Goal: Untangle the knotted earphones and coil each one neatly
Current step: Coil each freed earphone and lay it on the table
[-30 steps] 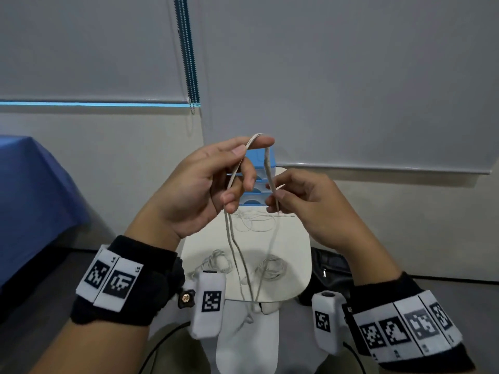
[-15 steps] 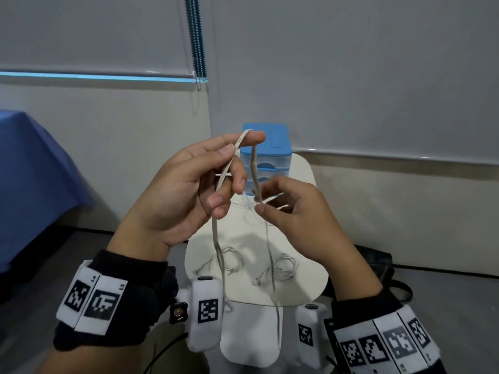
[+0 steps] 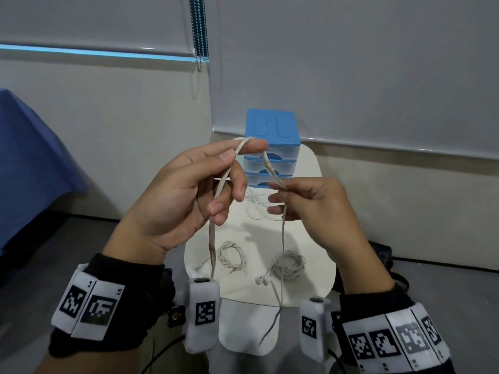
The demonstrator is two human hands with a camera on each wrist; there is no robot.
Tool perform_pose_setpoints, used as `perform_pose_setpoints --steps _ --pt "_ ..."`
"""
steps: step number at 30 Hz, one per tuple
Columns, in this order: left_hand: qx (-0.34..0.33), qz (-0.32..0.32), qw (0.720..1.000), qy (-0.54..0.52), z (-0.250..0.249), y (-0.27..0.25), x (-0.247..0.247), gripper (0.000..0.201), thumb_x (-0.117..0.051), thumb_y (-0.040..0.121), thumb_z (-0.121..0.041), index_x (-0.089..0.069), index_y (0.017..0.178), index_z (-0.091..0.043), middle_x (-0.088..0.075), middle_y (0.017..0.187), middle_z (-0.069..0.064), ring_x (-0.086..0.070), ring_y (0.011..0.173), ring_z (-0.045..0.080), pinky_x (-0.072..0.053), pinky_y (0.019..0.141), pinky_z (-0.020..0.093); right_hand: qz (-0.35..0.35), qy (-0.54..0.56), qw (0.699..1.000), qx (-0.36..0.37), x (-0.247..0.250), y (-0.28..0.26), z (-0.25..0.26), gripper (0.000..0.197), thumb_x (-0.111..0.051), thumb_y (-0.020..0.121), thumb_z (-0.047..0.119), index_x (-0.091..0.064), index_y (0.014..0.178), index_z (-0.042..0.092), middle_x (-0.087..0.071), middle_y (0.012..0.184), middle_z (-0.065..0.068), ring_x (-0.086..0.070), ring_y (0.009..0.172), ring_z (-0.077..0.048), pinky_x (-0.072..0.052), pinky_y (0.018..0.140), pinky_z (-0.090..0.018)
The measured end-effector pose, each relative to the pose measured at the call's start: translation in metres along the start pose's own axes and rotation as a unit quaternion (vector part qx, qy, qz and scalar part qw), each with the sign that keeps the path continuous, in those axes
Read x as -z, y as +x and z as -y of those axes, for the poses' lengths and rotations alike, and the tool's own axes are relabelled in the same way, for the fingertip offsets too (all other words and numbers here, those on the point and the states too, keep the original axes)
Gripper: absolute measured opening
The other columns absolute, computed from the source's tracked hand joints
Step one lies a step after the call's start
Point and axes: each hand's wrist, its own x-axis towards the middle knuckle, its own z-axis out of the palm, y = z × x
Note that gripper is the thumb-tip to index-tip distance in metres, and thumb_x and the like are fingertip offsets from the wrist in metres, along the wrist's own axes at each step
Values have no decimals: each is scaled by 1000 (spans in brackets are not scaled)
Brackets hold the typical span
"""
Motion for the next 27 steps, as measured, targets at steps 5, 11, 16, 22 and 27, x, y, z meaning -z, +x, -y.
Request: perform_pose_setpoints --steps 5,11,16,22,27 --pt "14 6 1000 4 8 0 0 42 -47 96 -17 -68 132 -10 -56 65 10 -36 37 8 -42 38 19 58 -44 997 37 0 -3 7 23 -73 93 9 -73 115 17 -79 87 -5 -77 87 -21 -59 90 -38" --pt "17 11 1000 11 7 -1 0 42 -47 97 -17 -68 132 -11 -54 65 12 -36 37 8 -42 37 20 84 -33 992 85 -16 -4 15 19 -67 98 12 -74 115 17 -78 87 -6 -76 85 -22 -58 92 -52" --pt "16 9 1000 15 6 -4 2 41 -48 96 -17 -70 129 -11 -56 64 11 -35 37 8 -41 36 20 63 -19 993 97 -15 -2 15 14 -64 100 9 -74 109 14 -78 87 -6 -77 82 -23 -60 87 -49" --pt "15 -1 999 29 8 -5 5 39 -50 95 -18 -73 126 -13 -57 65 10 -35 37 8 -41 38 20 63 5 995 82 -6 -6 13 12 -65 98 3 -72 106 9 -78 82 -9 -77 75 -27 -61 82 -42" --pt "10 -45 991 127 13 -2 15 36 -63 88 -22 -74 122 -16 -55 68 6 -39 45 11 -45 45 22 108 37 993 36 14 -8 20 9 -61 98 0 -69 101 -3 -77 82 -14 -69 69 -21 -47 67 -23"
